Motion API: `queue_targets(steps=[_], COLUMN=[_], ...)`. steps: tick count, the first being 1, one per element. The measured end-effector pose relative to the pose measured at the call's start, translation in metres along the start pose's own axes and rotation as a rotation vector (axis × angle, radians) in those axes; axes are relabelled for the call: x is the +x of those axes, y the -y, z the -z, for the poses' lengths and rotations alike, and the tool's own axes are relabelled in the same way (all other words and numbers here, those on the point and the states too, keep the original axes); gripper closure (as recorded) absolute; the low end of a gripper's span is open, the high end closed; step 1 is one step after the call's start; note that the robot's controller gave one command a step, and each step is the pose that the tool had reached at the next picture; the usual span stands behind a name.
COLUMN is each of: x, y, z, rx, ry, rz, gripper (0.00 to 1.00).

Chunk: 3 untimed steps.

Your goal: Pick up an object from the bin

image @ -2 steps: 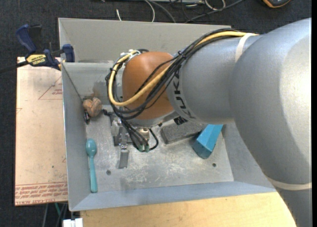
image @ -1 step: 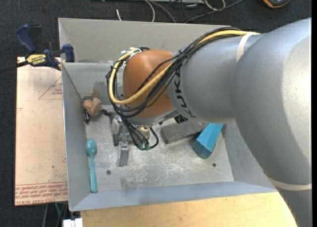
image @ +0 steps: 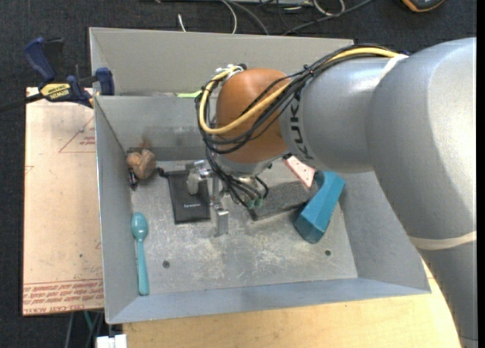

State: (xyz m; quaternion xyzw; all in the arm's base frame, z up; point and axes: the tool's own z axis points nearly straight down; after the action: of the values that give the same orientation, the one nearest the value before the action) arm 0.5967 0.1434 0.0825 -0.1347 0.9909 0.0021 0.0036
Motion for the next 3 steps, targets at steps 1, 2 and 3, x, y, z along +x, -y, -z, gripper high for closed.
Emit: queue_targets(steps=[1, 2, 3], x=[-0.002, -0.007, -0.016], y=[0.019, 0.017, 0.009], z=[0.024, 0.027, 0.002], rx=[0.001, 0.003, 0.001], ry=[-0.005, -0.003, -0.001], rz=[-0.273, -0.234, -0.083], gripper=[0.00, 0.00, 0.00])
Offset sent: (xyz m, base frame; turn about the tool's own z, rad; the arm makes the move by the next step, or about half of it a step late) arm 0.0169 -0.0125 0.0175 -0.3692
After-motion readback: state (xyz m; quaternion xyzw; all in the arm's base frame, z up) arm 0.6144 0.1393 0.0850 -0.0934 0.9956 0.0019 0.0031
